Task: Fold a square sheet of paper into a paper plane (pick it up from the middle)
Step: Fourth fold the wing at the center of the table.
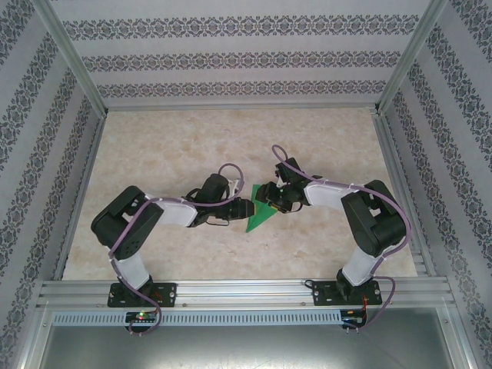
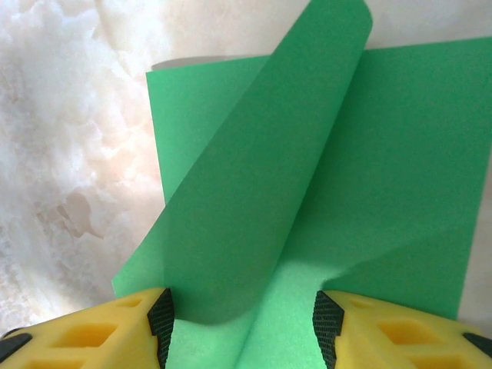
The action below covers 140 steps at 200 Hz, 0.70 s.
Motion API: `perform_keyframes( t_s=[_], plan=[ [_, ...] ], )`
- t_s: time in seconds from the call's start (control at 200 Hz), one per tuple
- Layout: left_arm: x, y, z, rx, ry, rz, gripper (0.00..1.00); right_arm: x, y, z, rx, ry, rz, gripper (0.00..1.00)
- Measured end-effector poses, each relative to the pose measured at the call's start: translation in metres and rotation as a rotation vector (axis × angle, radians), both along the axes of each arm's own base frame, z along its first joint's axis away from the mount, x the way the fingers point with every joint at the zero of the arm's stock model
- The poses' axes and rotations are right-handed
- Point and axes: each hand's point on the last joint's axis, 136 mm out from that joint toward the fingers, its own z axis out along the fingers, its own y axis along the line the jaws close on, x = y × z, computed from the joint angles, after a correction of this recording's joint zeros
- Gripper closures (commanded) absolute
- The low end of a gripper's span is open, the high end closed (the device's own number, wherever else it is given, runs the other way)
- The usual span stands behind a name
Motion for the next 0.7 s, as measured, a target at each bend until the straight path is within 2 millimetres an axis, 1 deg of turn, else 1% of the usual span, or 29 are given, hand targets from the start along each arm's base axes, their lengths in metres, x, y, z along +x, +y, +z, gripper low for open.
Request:
perform_keyframes(
  t_s=[0.105, 0.18, 0.285, 0.49, 0.699],
  plan=[
    [0.004, 0.005, 0.014, 0.001, -0.041, 0.023, 0.69, 0.001, 0.0, -0.001, -0.013, 0.004, -0.004, 0.45],
    [0.004, 0.004, 0.016, -0.004, -0.048, 0.021, 0.74, 0.001, -0.001, -0.001, -0.019, 0.014, -0.007, 0.44],
    [0.002, 0.001, 0.013, -0.014, -0.032, 0.008, 0.8, 0.001, 0.0, -0.002, -0.027, 0.027, -0.013, 0.42],
    [-0.002, -0.006, 0.0, -0.03, 0.014, -0.027, 0.81, 0.002, 0.0, -0.003, -0.032, 0.041, -0.022, 0.42],
    [0.003, -0.012, -0.001, -0.033, 0.023, -0.037, 0.84, 0.002, 0.001, -0.003, -0.038, 0.049, -0.021, 0.42]
  ],
)
